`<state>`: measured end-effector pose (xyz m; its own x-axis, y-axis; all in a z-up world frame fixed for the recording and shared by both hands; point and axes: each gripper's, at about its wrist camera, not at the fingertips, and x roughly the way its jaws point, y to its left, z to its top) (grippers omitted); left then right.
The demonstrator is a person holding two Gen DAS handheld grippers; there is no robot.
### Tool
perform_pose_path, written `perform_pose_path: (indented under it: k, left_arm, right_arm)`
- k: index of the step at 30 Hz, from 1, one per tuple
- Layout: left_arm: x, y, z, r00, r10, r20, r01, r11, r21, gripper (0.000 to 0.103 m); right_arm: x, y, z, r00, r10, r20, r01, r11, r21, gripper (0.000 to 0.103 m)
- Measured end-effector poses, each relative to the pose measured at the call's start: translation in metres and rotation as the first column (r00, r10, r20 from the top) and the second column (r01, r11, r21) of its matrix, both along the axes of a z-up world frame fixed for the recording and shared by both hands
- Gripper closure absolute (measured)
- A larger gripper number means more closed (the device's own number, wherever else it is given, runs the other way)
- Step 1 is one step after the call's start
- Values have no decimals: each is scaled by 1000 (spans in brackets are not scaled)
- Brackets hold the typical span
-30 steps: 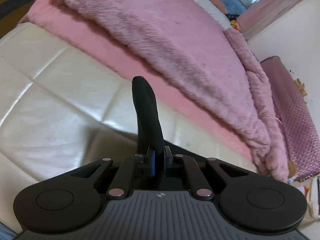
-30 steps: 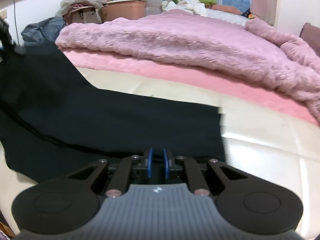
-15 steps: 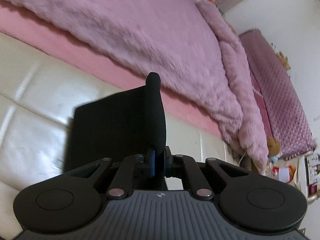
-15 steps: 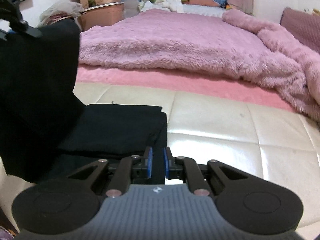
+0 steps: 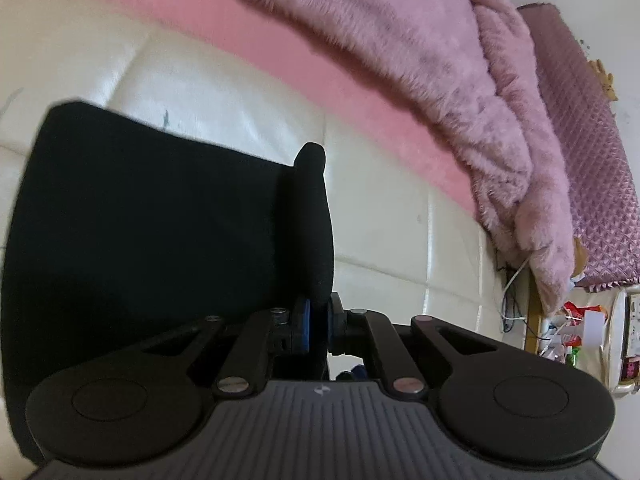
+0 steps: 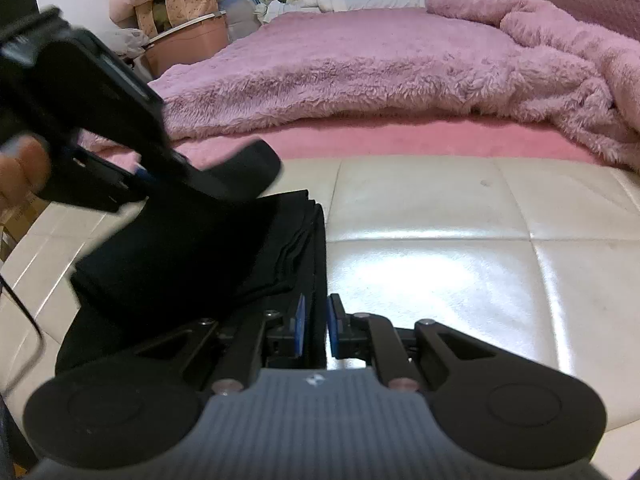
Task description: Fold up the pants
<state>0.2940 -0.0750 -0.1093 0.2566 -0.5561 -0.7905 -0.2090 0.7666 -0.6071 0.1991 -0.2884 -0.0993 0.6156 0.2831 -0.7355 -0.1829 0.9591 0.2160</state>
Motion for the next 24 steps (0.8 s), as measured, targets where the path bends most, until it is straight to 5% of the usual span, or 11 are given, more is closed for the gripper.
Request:
perform_pose_path:
  k: [8, 13, 15, 18, 24]
  left_arm:
    - [5, -6, -13, 997, -71, -10, 71, 997, -24, 79]
    - [-4, 12, 7, 994, -76, 78, 77, 997, -4, 70]
    - [-12, 27, 17, 990, -70, 125, 69, 998, 9, 65]
    - [-27, 50, 28, 980, -62, 189, 50, 996, 72, 63]
    - [-60, 98, 22, 983, 6, 185, -29, 993, 119, 63]
  right_arm:
    - [10, 3, -5, 1000, -3, -27, 3, 1000, -1, 95]
    - [8, 2, 1, 999, -33, -15, 33, 999, 1, 90]
    - [5, -2, 4, 999, -48, -22, 49, 998, 39, 88]
    - [0, -6, 6, 997, -71, -41, 76, 989, 127, 63]
    - [3, -5, -4, 988, -96, -120, 123, 962, 246, 65]
